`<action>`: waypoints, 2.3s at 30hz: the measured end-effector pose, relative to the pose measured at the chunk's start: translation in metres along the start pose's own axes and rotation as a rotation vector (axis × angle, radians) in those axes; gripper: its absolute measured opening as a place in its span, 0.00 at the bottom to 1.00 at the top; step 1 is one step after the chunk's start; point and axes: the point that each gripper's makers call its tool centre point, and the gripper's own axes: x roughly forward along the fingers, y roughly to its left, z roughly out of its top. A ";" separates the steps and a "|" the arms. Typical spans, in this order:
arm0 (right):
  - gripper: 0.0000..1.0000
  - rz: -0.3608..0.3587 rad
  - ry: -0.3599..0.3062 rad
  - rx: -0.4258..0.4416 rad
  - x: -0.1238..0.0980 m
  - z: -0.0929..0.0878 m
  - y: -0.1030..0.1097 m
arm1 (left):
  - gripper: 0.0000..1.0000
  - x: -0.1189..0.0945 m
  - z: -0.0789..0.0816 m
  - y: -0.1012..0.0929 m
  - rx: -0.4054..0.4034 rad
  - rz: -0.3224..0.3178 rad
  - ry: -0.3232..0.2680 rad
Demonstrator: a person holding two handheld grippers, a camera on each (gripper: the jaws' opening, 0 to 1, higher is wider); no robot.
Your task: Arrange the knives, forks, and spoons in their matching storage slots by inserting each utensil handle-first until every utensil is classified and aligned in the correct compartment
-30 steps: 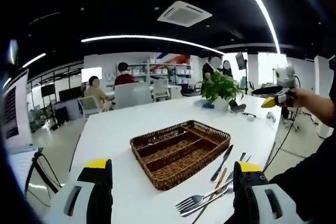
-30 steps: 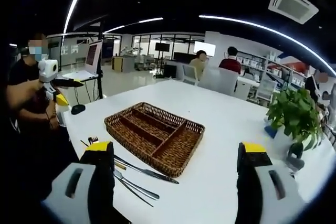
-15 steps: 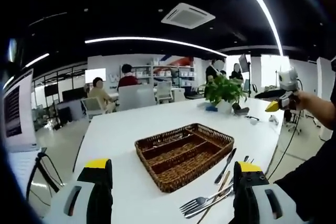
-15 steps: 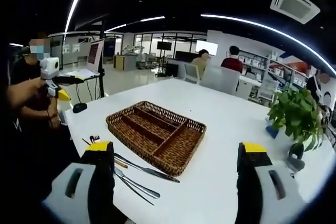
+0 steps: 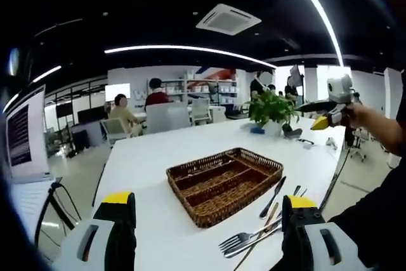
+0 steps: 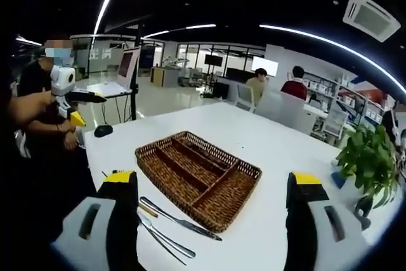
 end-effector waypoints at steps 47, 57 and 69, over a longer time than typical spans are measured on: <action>0.58 0.553 0.236 -0.183 0.160 -0.117 0.206 | 1.00 -0.013 -0.002 -0.006 -0.021 -0.028 0.006; 0.52 0.540 0.276 -0.184 0.172 -0.132 0.208 | 1.00 -0.015 -0.004 -0.011 -0.029 -0.024 0.013; 0.28 0.600 0.299 -0.215 0.177 -0.140 0.219 | 1.00 -0.017 -0.004 0.002 -0.026 -0.015 0.007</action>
